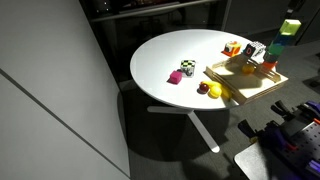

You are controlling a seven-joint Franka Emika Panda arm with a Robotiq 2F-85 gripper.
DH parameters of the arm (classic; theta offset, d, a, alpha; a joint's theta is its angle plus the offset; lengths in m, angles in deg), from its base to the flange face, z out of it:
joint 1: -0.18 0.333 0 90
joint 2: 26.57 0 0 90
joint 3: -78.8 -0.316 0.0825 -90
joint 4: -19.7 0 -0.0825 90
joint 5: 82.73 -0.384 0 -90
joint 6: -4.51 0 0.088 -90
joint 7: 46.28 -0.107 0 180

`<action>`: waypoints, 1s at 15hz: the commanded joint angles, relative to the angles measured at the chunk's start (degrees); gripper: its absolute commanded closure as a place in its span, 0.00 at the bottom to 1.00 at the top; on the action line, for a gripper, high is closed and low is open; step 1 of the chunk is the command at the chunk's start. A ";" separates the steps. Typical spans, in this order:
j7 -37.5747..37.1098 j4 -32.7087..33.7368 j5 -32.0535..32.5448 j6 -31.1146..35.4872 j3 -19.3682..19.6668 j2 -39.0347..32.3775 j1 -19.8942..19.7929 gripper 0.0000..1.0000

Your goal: Put the yellow block in the box.

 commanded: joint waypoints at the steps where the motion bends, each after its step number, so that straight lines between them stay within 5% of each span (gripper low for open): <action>1: 6.65 4.29 -1.39 -2.87 0.69 -2.75 -2.23 0.00; 15: 16.23 10.58 -5.77 -1.16 0.14 -10.78 -6.98 0.00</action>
